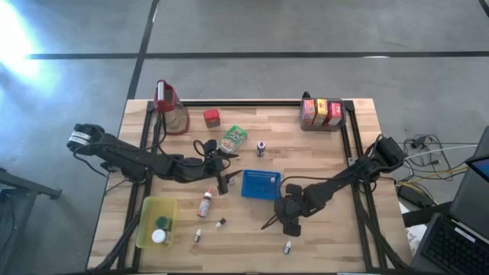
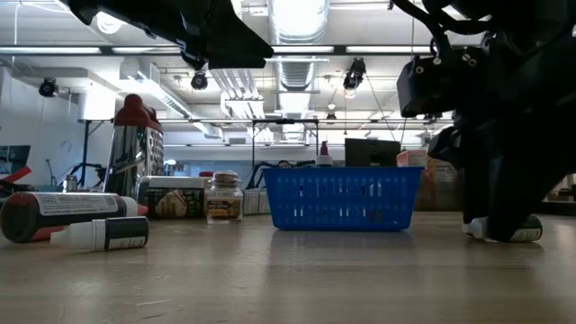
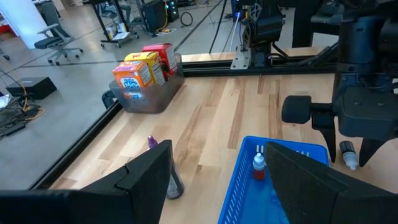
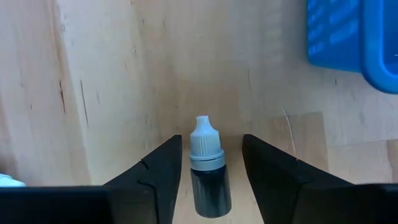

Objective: Pick & Place Kitchen Items
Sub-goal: Put the small green food coloring into the blue bin

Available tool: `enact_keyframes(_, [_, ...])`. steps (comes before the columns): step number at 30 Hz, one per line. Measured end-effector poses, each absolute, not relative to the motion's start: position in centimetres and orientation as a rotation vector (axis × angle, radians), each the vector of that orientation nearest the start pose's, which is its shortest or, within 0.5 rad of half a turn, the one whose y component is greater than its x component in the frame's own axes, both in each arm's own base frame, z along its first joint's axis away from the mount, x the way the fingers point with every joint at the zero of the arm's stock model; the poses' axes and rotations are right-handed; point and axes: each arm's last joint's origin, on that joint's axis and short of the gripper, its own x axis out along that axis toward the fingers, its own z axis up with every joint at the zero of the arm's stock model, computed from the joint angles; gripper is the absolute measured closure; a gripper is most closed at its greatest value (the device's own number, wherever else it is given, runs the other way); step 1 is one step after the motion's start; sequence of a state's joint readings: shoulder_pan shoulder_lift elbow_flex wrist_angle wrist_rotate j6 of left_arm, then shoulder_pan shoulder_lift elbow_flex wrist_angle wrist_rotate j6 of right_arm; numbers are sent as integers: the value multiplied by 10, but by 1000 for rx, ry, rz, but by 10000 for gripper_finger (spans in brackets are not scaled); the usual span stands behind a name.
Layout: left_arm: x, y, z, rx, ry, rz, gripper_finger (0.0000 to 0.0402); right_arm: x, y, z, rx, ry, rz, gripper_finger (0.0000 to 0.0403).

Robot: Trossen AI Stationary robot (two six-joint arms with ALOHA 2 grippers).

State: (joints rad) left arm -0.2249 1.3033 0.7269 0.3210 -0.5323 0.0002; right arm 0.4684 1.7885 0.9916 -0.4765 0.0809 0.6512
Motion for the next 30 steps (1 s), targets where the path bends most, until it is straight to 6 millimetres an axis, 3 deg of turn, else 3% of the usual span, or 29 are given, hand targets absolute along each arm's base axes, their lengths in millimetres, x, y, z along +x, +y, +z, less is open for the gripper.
enact_keyframes(14, [274, -48, 251, 95, 238, 306, 140, 286, 142, 136, 192, 1268, -62, 336])
enact_keyframes(24, [274, -48, 251, 95, 238, 306, 140, 286, 142, 135, 195, 1269, -57, 318])
enact_keyframes(30, [274, -48, 251, 95, 238, 306, 140, 286, 142, 135, 195, 1271, -56, 338])
